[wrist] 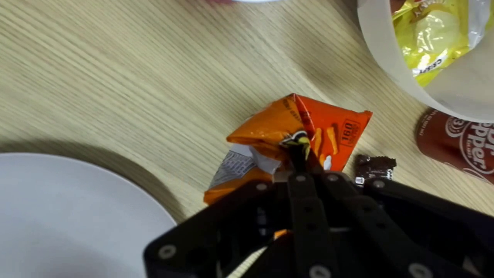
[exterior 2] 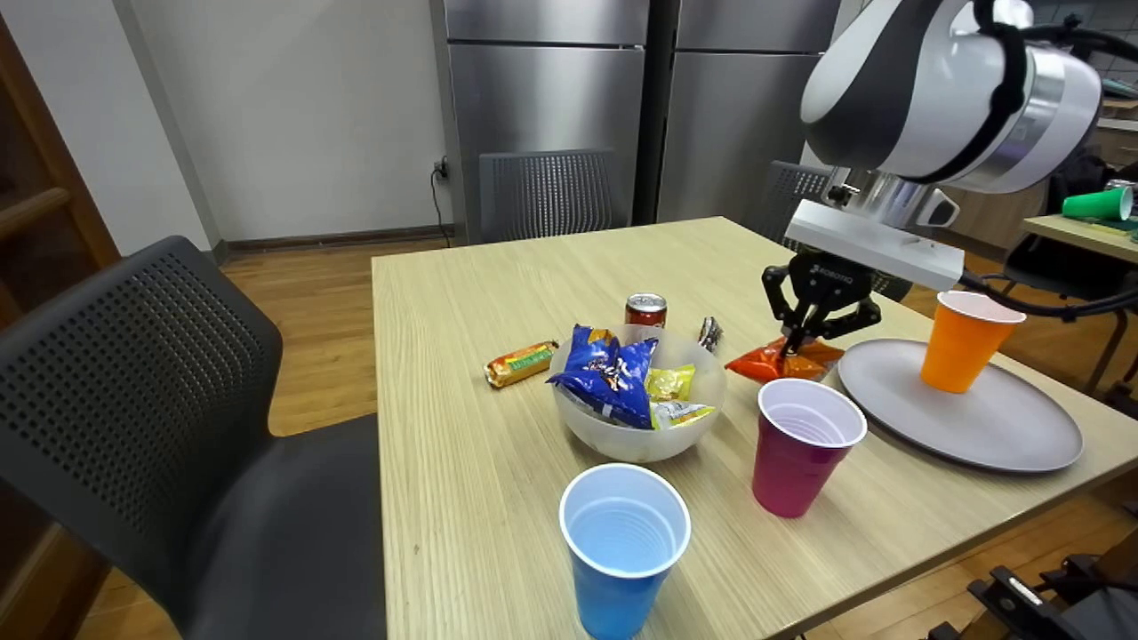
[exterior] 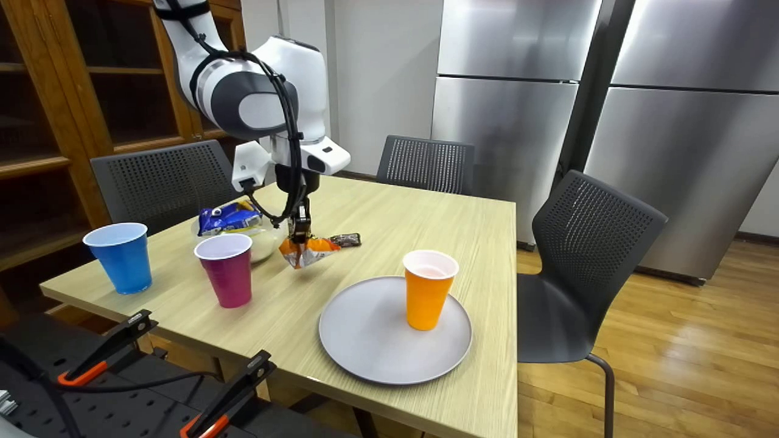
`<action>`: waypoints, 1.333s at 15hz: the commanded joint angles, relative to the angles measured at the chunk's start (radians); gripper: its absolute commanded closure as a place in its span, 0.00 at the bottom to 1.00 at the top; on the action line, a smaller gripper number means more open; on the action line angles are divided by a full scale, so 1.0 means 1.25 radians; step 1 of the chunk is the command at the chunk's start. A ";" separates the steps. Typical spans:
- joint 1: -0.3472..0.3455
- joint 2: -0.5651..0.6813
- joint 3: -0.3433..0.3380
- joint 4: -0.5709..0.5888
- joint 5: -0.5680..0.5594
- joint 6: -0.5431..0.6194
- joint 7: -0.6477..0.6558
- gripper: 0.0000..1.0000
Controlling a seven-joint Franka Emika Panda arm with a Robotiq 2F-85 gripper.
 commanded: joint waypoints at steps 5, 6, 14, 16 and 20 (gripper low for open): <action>0.040 -0.085 -0.004 -0.018 -0.061 0.030 0.060 1.00; 0.047 -0.091 -0.006 -0.018 -0.072 0.034 0.069 1.00; 0.117 -0.105 -0.023 -0.012 -0.191 0.053 0.150 1.00; 0.138 -0.102 -0.029 -0.008 -0.223 0.054 0.169 1.00; 0.179 -0.096 -0.043 0.001 -0.285 0.049 0.208 1.00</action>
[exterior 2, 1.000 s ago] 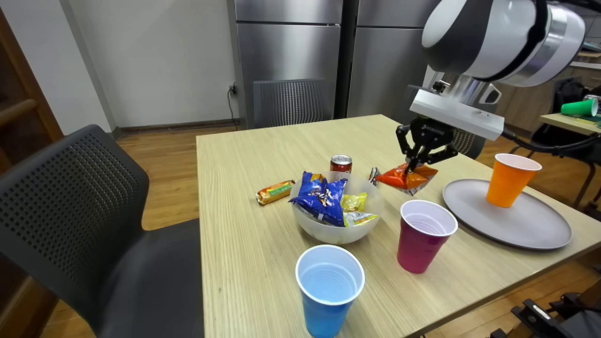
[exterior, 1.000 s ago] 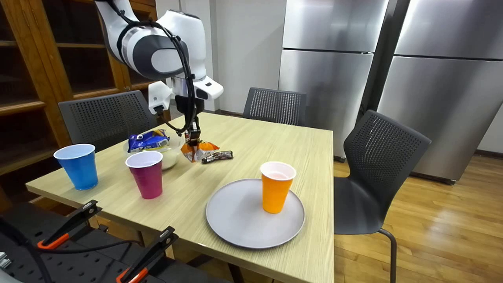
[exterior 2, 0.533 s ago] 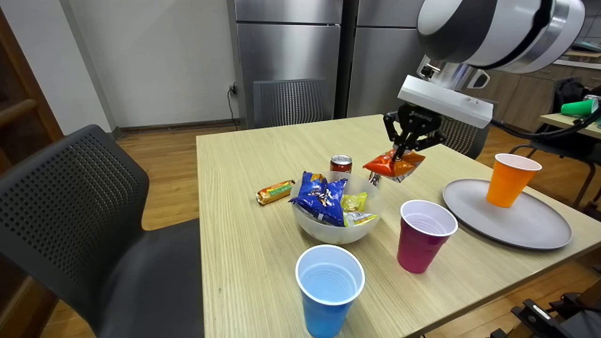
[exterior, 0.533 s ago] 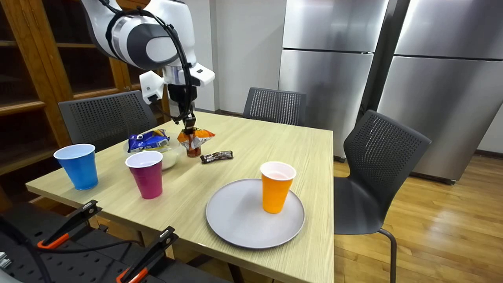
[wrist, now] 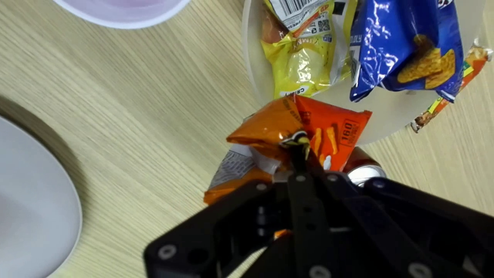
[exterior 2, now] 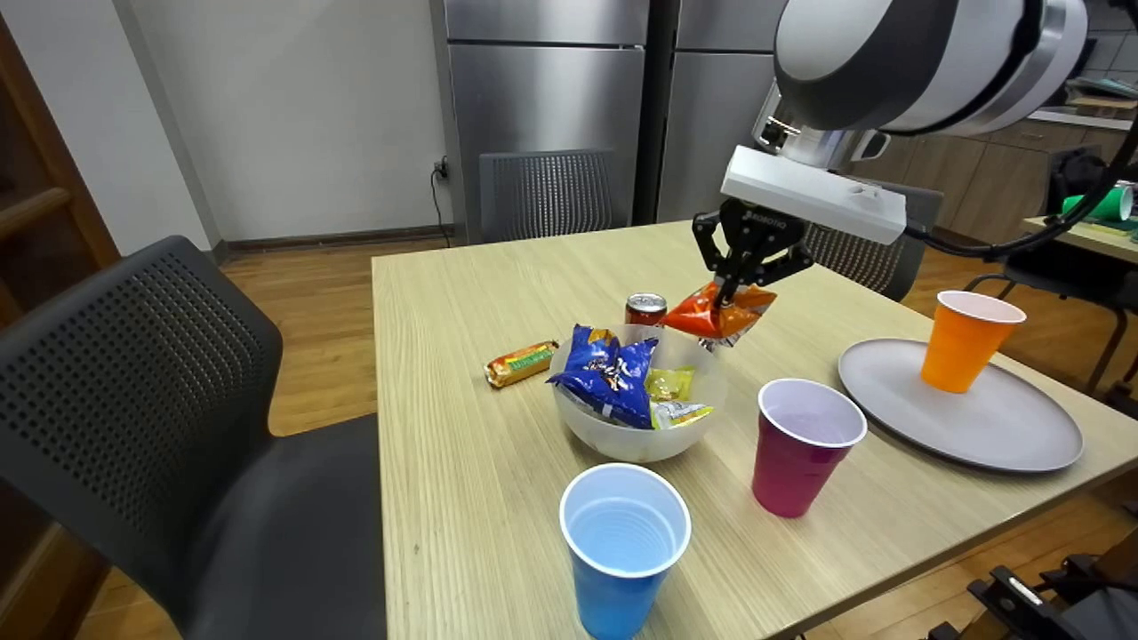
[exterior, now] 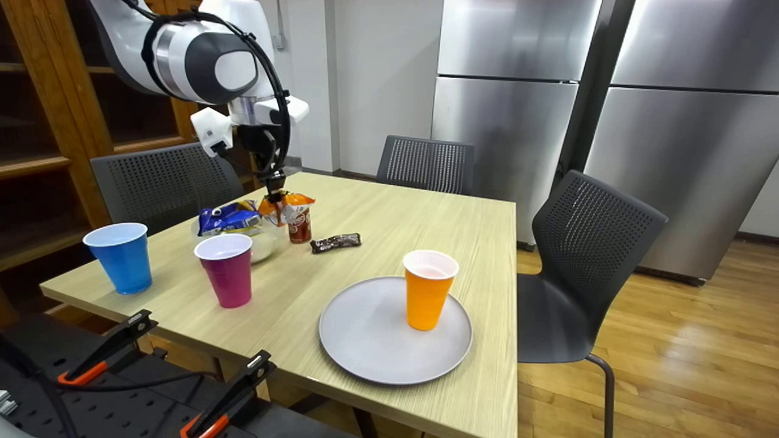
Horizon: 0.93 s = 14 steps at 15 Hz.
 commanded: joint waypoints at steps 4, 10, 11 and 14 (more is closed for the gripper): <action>0.065 -0.012 -0.023 0.006 -0.102 -0.010 0.073 1.00; 0.091 -0.013 -0.010 0.005 -0.135 -0.020 0.070 1.00; 0.091 -0.014 -0.003 0.006 -0.131 -0.028 0.062 1.00; 0.093 -0.009 0.008 0.007 -0.130 -0.043 0.053 1.00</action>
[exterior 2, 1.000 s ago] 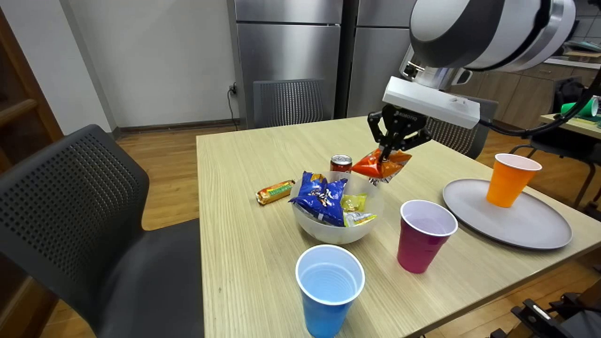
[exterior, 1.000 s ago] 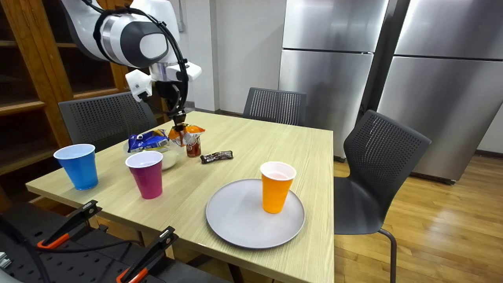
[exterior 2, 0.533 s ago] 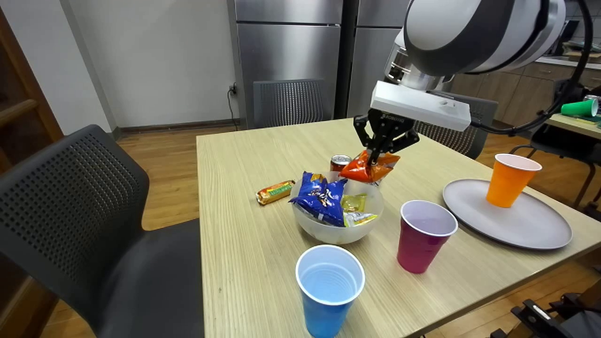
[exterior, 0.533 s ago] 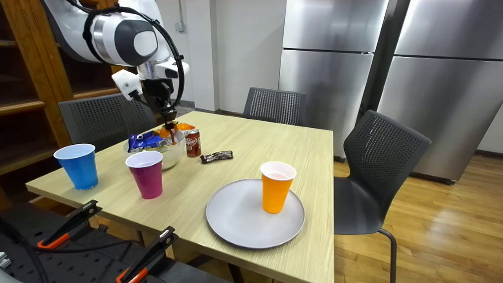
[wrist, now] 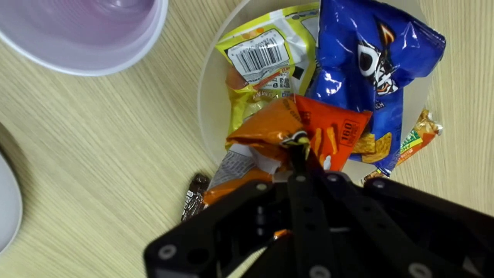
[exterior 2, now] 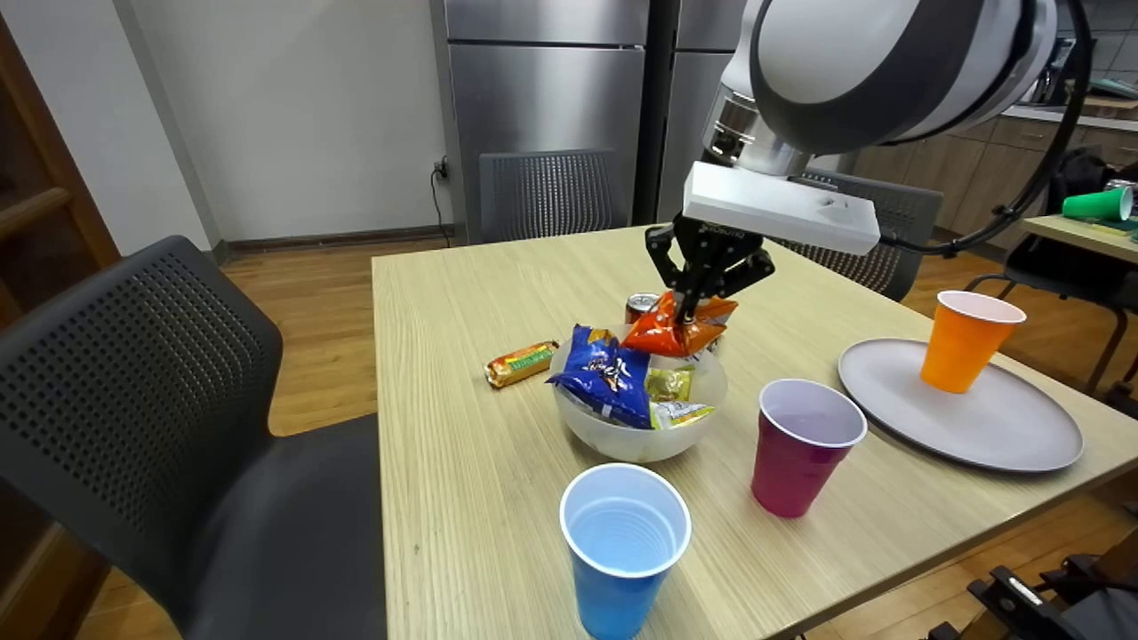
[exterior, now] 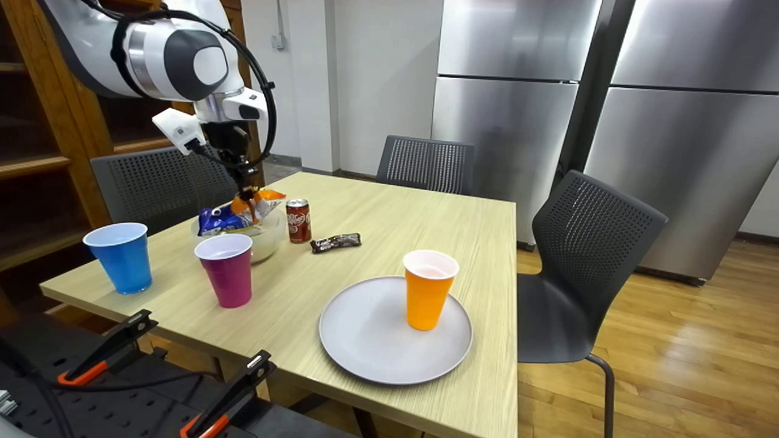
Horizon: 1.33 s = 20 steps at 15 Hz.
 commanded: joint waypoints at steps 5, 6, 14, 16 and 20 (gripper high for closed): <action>-0.004 0.017 0.025 0.019 -0.016 -0.063 0.004 1.00; -0.004 0.024 0.025 0.022 -0.016 -0.064 0.005 1.00; -0.003 0.071 0.021 0.059 -0.003 -0.056 0.003 1.00; -0.004 0.082 0.022 0.069 0.001 -0.060 0.000 1.00; -0.004 0.097 0.018 0.078 0.003 -0.062 -0.003 1.00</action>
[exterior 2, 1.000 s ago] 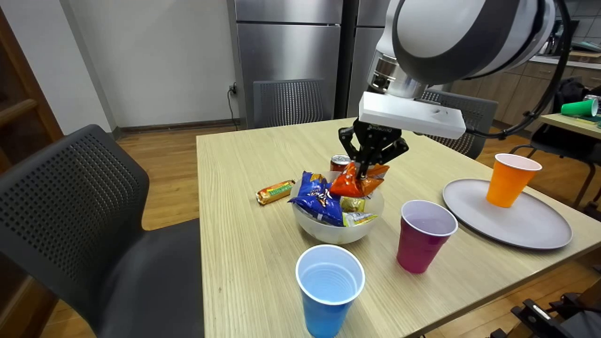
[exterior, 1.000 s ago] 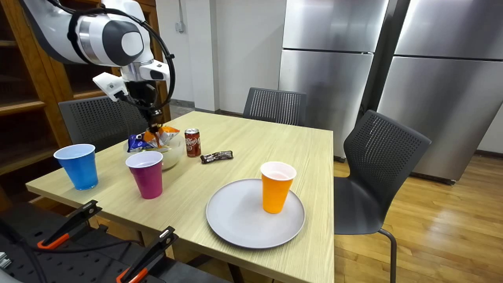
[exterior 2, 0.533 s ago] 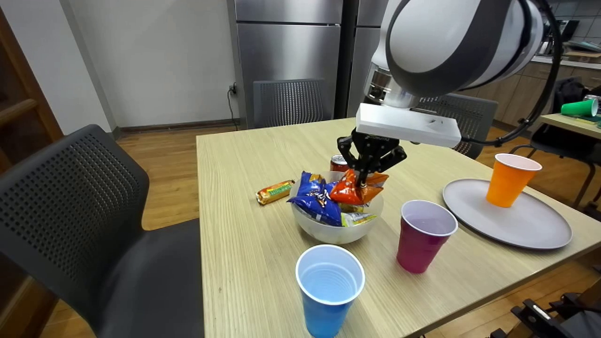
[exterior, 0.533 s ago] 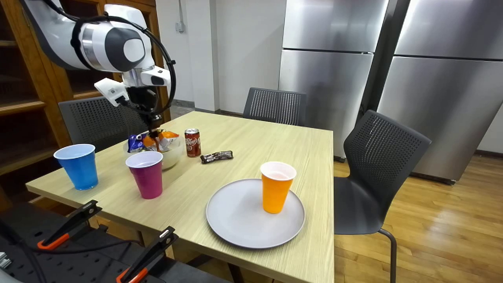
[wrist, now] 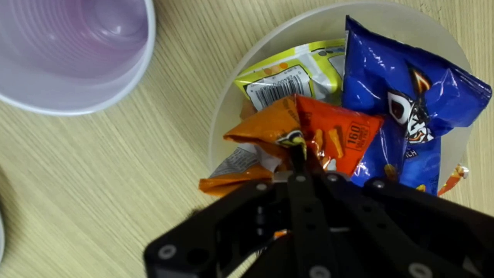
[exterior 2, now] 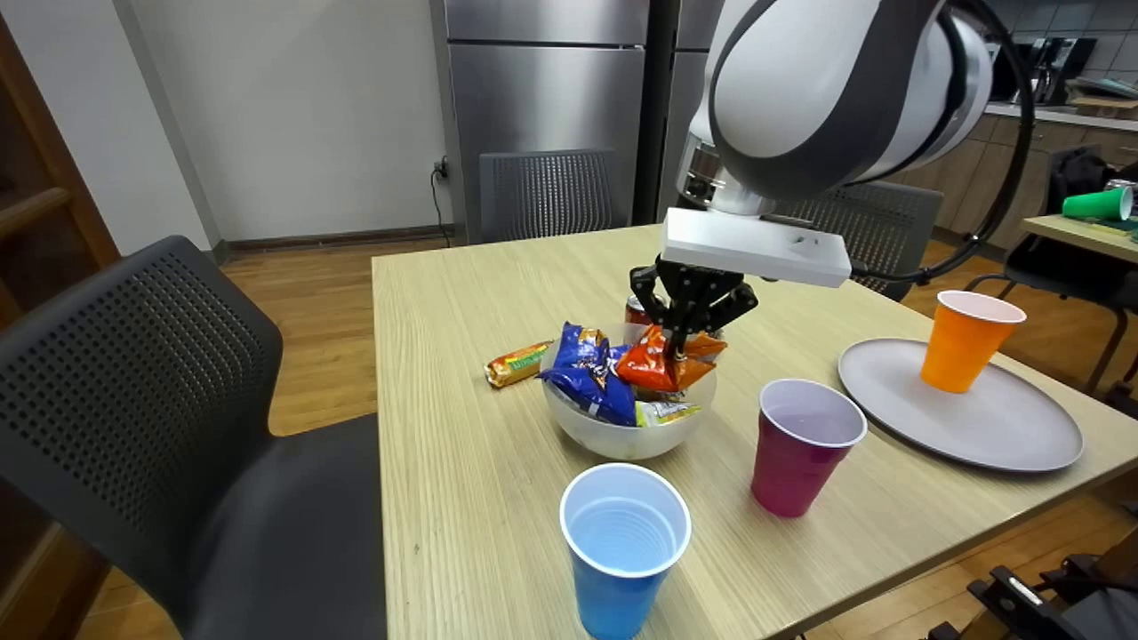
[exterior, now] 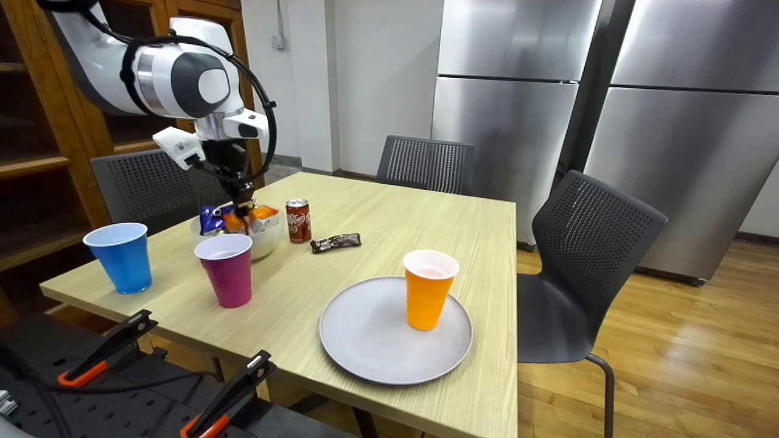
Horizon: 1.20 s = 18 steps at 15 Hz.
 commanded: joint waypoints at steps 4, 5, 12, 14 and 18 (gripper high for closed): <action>-0.004 0.016 -0.007 0.026 0.005 -0.026 -0.002 0.73; -0.006 0.012 -0.006 0.024 0.008 -0.025 -0.003 0.66; -0.022 -0.026 0.001 0.005 0.020 -0.019 -0.014 0.15; -0.031 -0.040 0.008 0.001 0.027 -0.022 -0.021 0.01; -0.046 -0.073 0.020 -0.010 0.041 -0.025 -0.035 0.00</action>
